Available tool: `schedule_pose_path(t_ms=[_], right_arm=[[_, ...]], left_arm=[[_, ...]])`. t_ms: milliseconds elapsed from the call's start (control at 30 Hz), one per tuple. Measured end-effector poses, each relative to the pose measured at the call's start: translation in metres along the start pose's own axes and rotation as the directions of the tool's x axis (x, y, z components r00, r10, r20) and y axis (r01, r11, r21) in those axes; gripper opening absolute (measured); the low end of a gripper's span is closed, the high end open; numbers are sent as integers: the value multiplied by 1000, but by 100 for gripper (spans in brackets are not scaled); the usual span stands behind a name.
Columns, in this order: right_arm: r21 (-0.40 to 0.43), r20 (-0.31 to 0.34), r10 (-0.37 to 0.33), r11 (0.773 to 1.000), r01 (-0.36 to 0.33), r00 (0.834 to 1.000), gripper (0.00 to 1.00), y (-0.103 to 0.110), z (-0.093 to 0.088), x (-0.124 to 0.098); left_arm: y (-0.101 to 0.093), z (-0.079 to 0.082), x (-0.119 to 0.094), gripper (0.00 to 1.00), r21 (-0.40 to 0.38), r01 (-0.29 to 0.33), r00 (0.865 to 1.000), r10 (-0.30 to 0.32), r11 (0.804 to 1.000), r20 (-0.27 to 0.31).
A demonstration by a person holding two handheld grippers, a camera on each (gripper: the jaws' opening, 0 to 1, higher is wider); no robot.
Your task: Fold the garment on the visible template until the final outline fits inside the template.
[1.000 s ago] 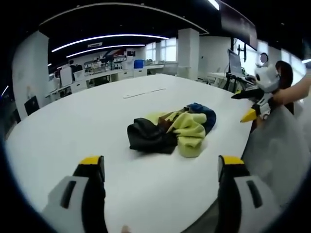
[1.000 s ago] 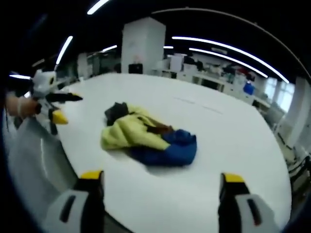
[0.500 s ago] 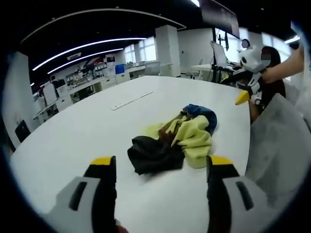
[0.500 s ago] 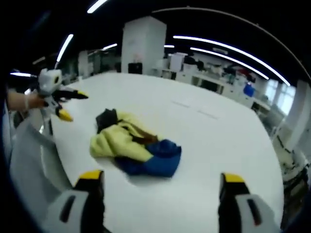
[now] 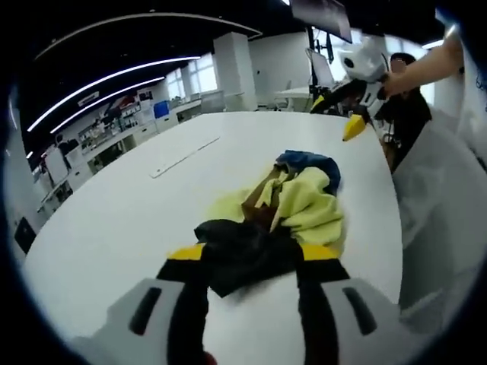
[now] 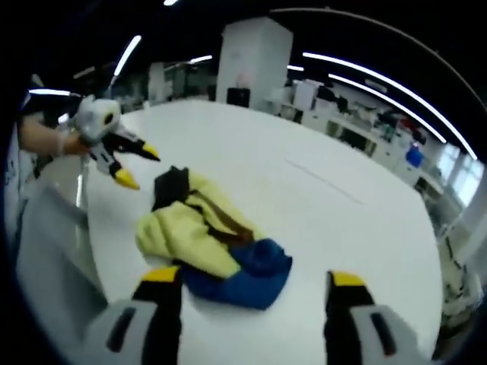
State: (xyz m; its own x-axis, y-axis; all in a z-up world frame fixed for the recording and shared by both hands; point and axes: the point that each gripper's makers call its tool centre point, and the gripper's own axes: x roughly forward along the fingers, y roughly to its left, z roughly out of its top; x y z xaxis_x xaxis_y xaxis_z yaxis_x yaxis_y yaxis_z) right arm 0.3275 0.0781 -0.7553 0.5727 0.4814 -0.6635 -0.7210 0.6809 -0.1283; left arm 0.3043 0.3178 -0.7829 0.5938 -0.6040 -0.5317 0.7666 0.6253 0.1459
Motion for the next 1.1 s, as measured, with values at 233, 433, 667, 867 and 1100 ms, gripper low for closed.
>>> schedule_pose_path(t_ms=[233, 433, 667, 867, 1100], right_arm=[[-47, -11, 43, 998, -43, 999, 55, -9, 3, 19], [-73, -49, 136, 988, -140, 989, 30, -9, -1, 43], [-68, -127, 255, 962, -265, 959, 5, 4, -16, 71], [-39, -166, 294, 952, -304, 941, 0, 2, -26, 84], [-30, -142, 272, 960, -278, 952, 0, 3, -24, 80]], left_arm=[[-12, -1, 21, 18, 24, 33, 999, -33, 999, -28], [-17, -5, 31, 15, -11, 11, 998, -12, 1000, -66], [-16, -11, 38, 14, -31, -17, 994, 13, 999, -107], [-17, -12, 39, 13, -33, -23, 990, 19, 999, -136], [-15, -15, 39, 13, -61, -38, 989, 28, 997, -144]])
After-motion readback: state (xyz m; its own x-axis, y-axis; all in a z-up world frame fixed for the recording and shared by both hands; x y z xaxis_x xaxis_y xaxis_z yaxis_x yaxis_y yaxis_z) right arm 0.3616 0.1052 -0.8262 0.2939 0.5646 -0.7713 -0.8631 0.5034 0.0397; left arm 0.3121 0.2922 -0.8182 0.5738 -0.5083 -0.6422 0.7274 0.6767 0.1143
